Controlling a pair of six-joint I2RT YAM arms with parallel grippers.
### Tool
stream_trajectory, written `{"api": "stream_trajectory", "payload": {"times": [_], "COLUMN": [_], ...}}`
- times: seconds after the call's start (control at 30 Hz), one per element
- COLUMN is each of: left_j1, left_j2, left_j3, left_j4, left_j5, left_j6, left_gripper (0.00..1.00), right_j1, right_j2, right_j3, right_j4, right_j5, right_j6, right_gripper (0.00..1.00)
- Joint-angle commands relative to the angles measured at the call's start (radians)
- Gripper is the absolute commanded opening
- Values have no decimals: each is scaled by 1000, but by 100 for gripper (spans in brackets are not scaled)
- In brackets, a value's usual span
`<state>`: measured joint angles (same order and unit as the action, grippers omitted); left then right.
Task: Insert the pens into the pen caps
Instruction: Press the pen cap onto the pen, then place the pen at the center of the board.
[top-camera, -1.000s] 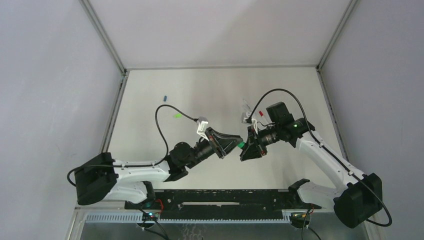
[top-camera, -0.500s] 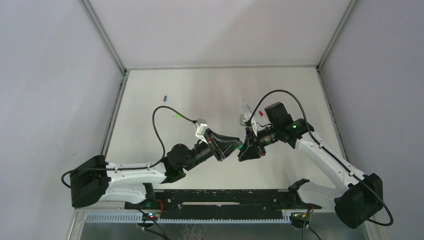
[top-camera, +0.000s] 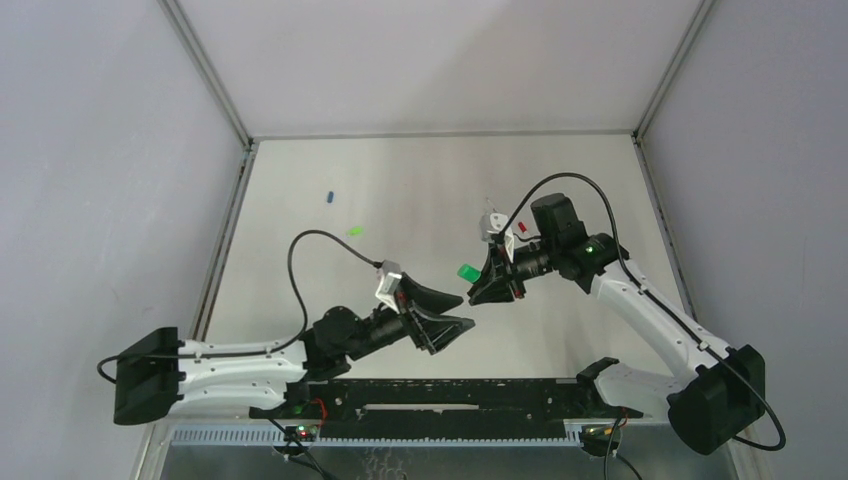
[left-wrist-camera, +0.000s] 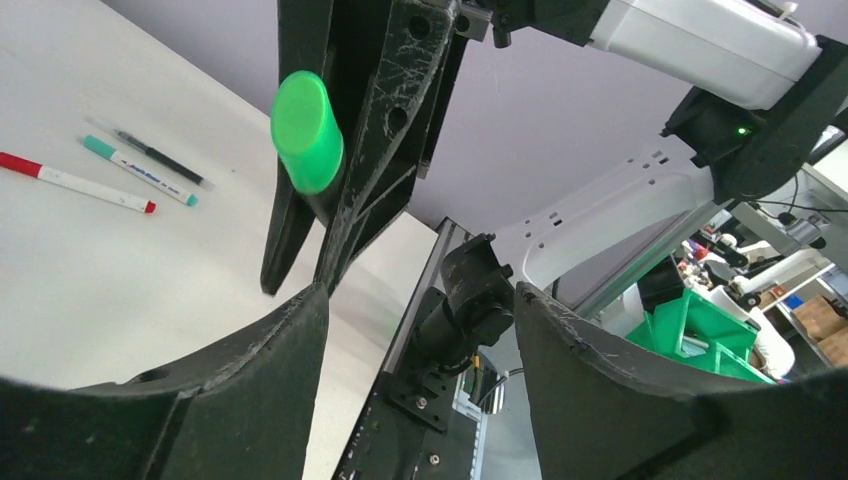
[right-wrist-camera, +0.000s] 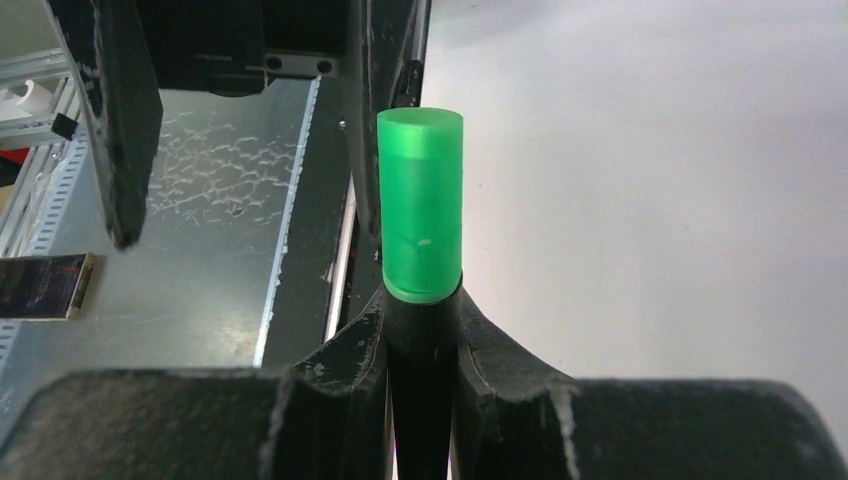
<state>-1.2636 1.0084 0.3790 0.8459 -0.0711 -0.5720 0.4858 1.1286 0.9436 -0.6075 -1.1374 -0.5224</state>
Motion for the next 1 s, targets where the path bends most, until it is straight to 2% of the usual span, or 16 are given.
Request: {"api": "stream_trajectory", "payload": {"times": [0.0, 0.2, 0.37, 0.6, 0.63, 0.83, 0.97], "left_j1": [-5, -4, 4, 95, 109, 144, 147], "left_j2": [-119, -262, -263, -208, -202, -186, -199], "left_j3": [-84, -144, -121, -124, -134, -210, -260], "left_j4": [-11, -1, -2, -35, -33, 38, 81], "left_j5": [-66, -172, -207, -251, -255, -268, -274], "left_j6": [49, 102, 155, 100, 89, 47, 29], "left_gripper": [73, 76, 76, 76, 76, 76, 76], "right_j1": [-4, -4, -5, -96, -116, -251, -339], "right_j2": [12, 30, 61, 175, 190, 276, 340], "right_j3": [42, 42, 41, 42, 42, 54, 62], "right_j4": [43, 41, 76, 145, 149, 149, 186], "right_j5": [-26, -62, -45, 202, 240, 402, 593], "right_j6": [-32, -24, 36, 138, 142, 160, 214], "right_gripper": [0, 0, 0, 0, 4, 7, 8]}}
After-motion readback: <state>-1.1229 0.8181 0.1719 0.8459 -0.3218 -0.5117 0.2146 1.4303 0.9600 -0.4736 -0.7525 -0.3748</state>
